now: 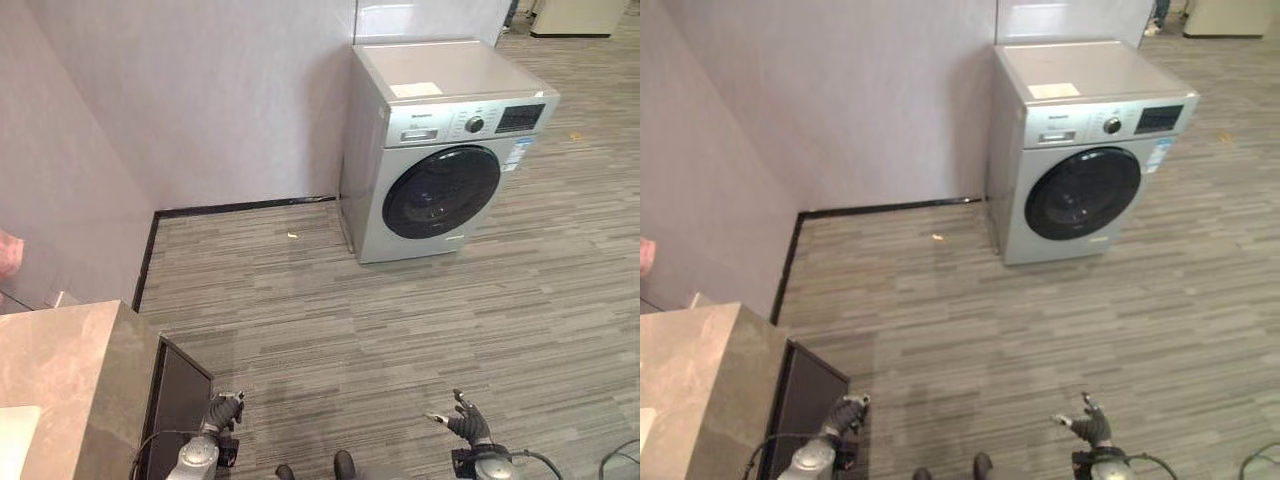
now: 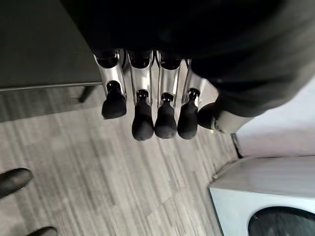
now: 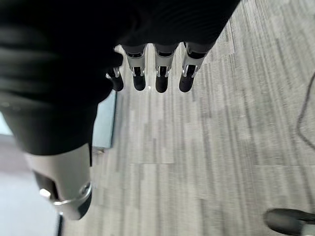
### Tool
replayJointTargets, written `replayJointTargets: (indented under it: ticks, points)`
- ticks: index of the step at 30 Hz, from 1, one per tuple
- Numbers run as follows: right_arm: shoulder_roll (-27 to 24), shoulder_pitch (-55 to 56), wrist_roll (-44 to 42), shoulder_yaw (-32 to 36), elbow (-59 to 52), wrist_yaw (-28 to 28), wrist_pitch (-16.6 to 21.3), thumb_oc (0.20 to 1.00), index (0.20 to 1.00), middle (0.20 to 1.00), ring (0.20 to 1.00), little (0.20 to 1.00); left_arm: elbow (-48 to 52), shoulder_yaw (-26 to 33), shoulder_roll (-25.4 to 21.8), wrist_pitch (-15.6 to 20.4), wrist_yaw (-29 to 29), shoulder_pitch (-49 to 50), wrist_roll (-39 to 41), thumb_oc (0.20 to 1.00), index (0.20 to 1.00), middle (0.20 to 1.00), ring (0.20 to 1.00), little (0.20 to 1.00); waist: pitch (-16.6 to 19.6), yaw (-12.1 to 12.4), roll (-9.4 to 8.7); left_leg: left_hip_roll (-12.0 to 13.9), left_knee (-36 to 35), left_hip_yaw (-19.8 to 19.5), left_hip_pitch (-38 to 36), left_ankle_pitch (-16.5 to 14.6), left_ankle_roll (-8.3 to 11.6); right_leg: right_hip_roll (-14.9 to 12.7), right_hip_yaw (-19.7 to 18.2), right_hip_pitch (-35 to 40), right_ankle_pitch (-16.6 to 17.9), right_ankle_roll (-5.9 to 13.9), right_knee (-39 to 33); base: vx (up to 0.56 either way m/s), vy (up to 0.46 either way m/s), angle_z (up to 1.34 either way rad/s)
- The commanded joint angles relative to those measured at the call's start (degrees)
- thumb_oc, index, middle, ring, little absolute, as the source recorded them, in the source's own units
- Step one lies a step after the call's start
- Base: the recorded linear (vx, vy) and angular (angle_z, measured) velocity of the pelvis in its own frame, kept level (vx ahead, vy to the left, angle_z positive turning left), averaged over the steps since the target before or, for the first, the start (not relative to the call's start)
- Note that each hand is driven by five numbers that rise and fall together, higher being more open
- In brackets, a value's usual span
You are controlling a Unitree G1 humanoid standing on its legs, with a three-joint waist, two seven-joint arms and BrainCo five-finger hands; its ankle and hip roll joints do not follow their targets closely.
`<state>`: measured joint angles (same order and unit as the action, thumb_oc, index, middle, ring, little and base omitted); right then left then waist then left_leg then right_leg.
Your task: Put brush and paste in cup on sink, flatten towel.
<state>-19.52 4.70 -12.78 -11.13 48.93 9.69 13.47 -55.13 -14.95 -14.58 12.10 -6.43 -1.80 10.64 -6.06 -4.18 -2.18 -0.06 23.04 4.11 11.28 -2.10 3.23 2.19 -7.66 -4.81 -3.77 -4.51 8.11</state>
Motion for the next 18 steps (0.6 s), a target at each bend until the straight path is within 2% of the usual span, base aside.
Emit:
replayJointTargets:
  ticks: [1, 2, 3, 4, 5, 7, 8, 10, 11, 12, 13, 15, 16, 17, 18]
  points:
    - [-2.0, 1.2, -1.6, 0.8, -2.1, 0.1, 2.0, 1.000, 1.000, 1.000, 1.000, 1.000, 1.3, 0.6, 0.6, 2.1, -1.4, -0.2, -0.3, 0.200, 0.200, 0.200, 0.200, 0.200, 0.5, -0.4, 0.06, -2.5, -3.5, 0.9, 2.2, -0.1, -2.96, 2.3, -1.2, 4.3, -0.6, 5.67, -0.4, 0.16, -0.006, -0.29]
    - [-2.2, 1.4, -1.2, 0.8, -2.4, 0.1, 2.0, 1.000, 1.000, 1.000, 1.000, 1.000, 0.9, 0.9, 0.7, 2.3, -1.5, 0.1, -0.4, 0.200, 0.200, 0.200, 0.200, 0.200, 0.5, 0.2, 0.38, -2.3, -6.2, 1.0, 4.8, 0.8, -3.16, 2.4, -2.1, 5.7, -0.9, 5.74, -0.8, 0.21, 0.010, -0.15]
    - [-2.1, 1.5, -1.0, 0.7, -2.0, 0.1, 2.0, 1.000, 1.000, 1.000, 1.000, 1.000, 0.6, 0.9, 0.9, 2.4, -1.5, 0.4, -0.3, 0.200, 0.200, 0.200, 0.200, 0.200, 0.5, 0.6, 0.99, -2.0, -8.8, 0.5, 5.9, 3.3, -2.85, 3.0, -2.7, 6.5, -1.1, 5.58, -1.0, 0.21, 0.009, -0.15]
    - [-2.2, 1.5, -1.0, 0.7, -2.0, 0.1, 2.0, 1.000, 1.000, 1.000, 1.000, 1.000, 0.6, 0.9, 0.9, 2.4, -1.5, 0.4, -0.3, 0.200, 0.200, 0.200, 0.200, 0.200, 0.5, 0.6, 0.89, -2.1, -9.1, 0.6, 5.7, 3.4, -2.86, 2.9, -2.7, 6.6, -1.2, 5.60, -1.0, 0.27, 0.023, -0.09]
    - [-2.2, 1.7, -0.4, 0.5, -2.0, 0.3, 2.0, 1.000, 1.000, 1.000, 1.000, 1.000, 0.5, 0.8, 1.2, 2.5, -1.7, 1.0, -0.3, 0.200, 0.200, 0.200, 0.200, 0.200, 0.2, 1.6, 1.80, -1.5, -15.1, -0.4, 8.0, 7.9, -1.93, 3.8, -4.0, 8.5, -1.8, 5.44, -1.6, 0.28, 0.018, -0.13]
    - [-2.1, 1.4, 0.2, 0.3, -1.5, 0.7, 1.9, 1.000, 1.000, 1.000, 1.000, 1.000, -0.3, 1.0, 1.6, 2.6, -2.1, 1.1, -0.1, 0.200, 0.200, 0.200, 0.200, 0.200, -0.1, 2.5, 2.49, -0.4, -19.9, -0.7, 11.3, 10.0, -1.06, 4.3, -5.8, 10.3, -3.2, 5.31, -1.6, 0.31, 0.033, -0.28]
    - [-2.1, 1.4, 0.2, 0.3, -1.4, 0.7, 2.0, 1.000, 1.000, 1.000, 1.000, 1.000, -0.3, 0.9, 1.6, 2.6, -2.1, 1.1, -0.1, 0.200, 0.200, 0.200, 0.200, 0.200, -0.2, 2.5, 2.28, -0.7, -20.2, -0.5, 11.0, 10.1, -1.11, 4.1, -5.8, 10.4, -3.3, 5.35, -1.5, 0.33, 0.063, -0.31]
    - [-1.2, 0.6, -2.5, 0.7, -0.5, 0.1, 2.1, 1.000, 1.000, 1.000, 1.000, 1.000, -1.0, 2.0, 1.4, 2.6, -2.1, 1.7, -0.2, 0.200, 0.200, 0.200, 0.200, 0.200, 0.5, 3.7, 3.05, 0.4, -23.0, 0.2, 10.5, 12.6, -0.70, 4.3, -8.4, 13.5, -4.8, 5.37, -2.0, 0.39, 0.110, -0.36]
    - [-0.8, 0.4, -3.0, 0.6, -0.7, -0.3, 1.9, 1.000, 1.000, 1.000, 1.000, 1.000, -0.9, 2.3, 1.4, 2.5, -1.9, 2.5, -0.1, 0.200, 0.200, 0.200, 0.200, 0.200, 1.1, 3.8, 2.99, 0.4, -23.7, 0.9, 8.7, 12.6, -1.21, 3.6, -8.6, 14.6, -6.0, 5.74, -2.2, 0.36, 0.143, -0.57]
    - [-0.5, 0.5, -3.0, 0.6, -0.9, -0.4, 1.7, 1.000, 1.000, 1.000, 1.000, 1.000, -1.3, 2.5, 1.4, 2.3, -2.0, 2.6, -0.2, 0.200, 0.200, 0.200, 0.200, 0.200, 1.9, 4.4, 3.35, 0.9, -23.6, 0.9, 8.3, 14.2, -1.26, 3.3, -8.7, 15.1, -6.3, 5.84, -2.4, 0.34, 0.172, -0.70]
    - [-0.5, 0.3, -2.7, 0.4, -1.4, -0.6, 1.5, 1.000, 1.000, 1.000, 1.000, 1.000, -1.2, 2.8, 1.1, 2.4, -2.0, 2.6, -0.1, 0.200, 0.200, 0.200, 0.200, 0.200, 2.4, 4.4, 3.11, 0.4, -23.1, 1.0, 7.8, 13.9, -1.73, 2.3, -8.9, 15.3, -6.7, 6.23, -2.2, 0.32, 0.198, -0.64]
    - [-0.4, 0.0, -3.1, 1.0, -1.8, -0.8, 1.3, 1.000, 1.000, 1.000, 1.000, 1.000, -0.2, 3.6, 0.6, 2.5, -1.2, 3.1, 1.7, 0.200, 0.200, 0.200, 0.200, 0.200, 3.5, 4.8, 2.15, -1.0, -20.5, 2.6, 8.0, 12.4, -2.60, -0.3, -8.8, 15.4, -5.3, 8.56, -0.6, 0.35, 0.206, -0.50]
    - [-0.2, 0.3, -3.4, 1.3, -1.9, -1.1, 1.2, 1.000, 1.000, 1.000, 1.000, 1.000, 0.1, 3.8, 0.4, 2.4, -0.9, 3.3, 2.0, 0.200, 0.200, 0.200, 0.200, 0.200, 4.1, 5.2, 1.96, -1.0, -19.7, 3.0, 7.9, 11.7, -2.93, -0.9, -9.1, 14.8, -3.9, 9.40, 0.9, 0.24, 0.116, -0.42]
    - [-0.2, 0.3, -3.4, 1.3, -1.9, -1.1, 1.2, 1.000, 1.000, 1.000, 1.000, 1.000, 0.1, 3.8, 0.4, 2.4, -0.9, 3.3, 2.0, 0.200, 0.200, 0.200, 0.200, 0.200, 4.1, 5.2, 1.99, -1.0, -19.7, 3.0, 8.0, 11.7, -2.92, -0.9, -9.2, 14.7, -3.8, 9.40, 0.9, 0.36, 0.164, -0.42]
    - [0.2, 0.5, -4.0, 1.9, -1.4, -2.1, 1.0, 1.000, 1.000, 1.000, 1.000, 1.000, 1.9, 4.1, -0.6, 2.2, -0.6, 3.3, 2.1, 0.200, 0.200, 0.200, 0.200, 0.200, 5.1, 5.9, 0.95, -2.6, -18.5, 3.2, 6.8, 9.0, -4.18, -2.5, -8.5, 12.5, 3.6, 12.66, 9.0, 0.34, 0.157, -0.18]
